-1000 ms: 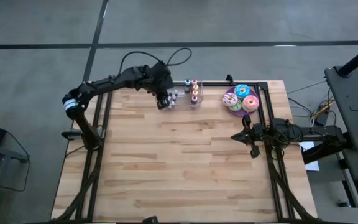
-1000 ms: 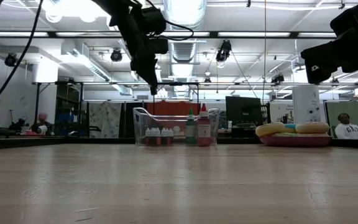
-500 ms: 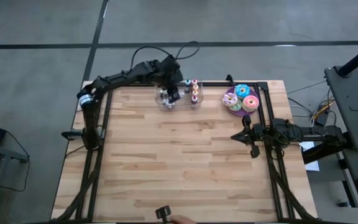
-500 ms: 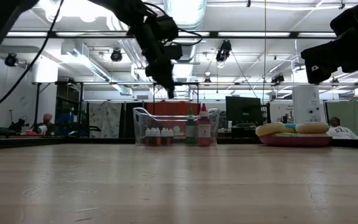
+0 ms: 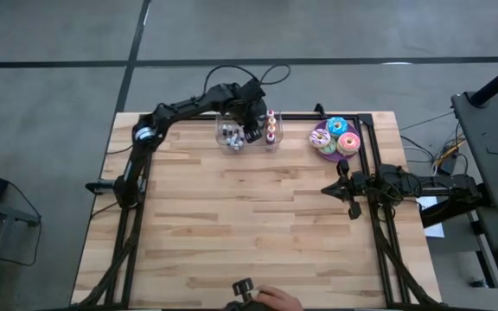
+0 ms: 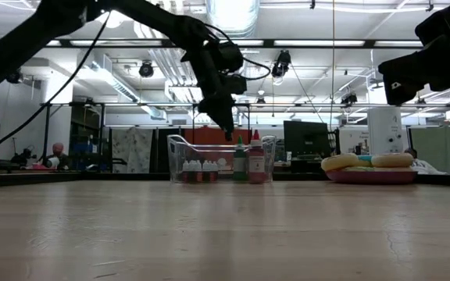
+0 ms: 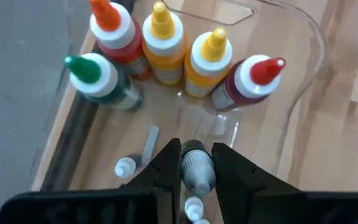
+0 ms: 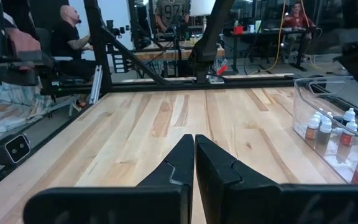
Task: Pick & Place food coloring
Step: Put the small green food coloring bottle into the transparent bin
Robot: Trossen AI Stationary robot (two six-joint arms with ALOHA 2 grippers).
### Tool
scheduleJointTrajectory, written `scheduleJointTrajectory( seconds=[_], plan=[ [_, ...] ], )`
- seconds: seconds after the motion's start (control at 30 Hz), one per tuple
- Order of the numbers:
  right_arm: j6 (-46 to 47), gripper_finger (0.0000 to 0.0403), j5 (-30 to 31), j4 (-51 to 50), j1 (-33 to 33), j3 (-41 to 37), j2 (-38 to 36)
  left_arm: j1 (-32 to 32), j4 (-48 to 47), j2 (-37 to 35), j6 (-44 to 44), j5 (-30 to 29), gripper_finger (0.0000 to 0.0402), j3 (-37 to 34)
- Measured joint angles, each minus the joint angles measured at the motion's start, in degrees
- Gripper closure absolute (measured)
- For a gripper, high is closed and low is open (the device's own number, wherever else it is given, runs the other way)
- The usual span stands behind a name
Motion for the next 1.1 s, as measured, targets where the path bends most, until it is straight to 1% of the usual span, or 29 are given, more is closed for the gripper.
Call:
scheduleJointTrajectory(
  seconds=[0.73,1.1],
  plan=[
    [0.0,0.0394,0.0,0.0,0.0,0.0,0.0,0.0,0.1,7.8,0.5,-0.1,0.0353,-1.1],
    [0.0,0.0394,0.0,0.0,0.0,0.0,0.0,-0.1,0.2,9.1,0.5,-0.1,0.0353,-1.3]
  ],
)
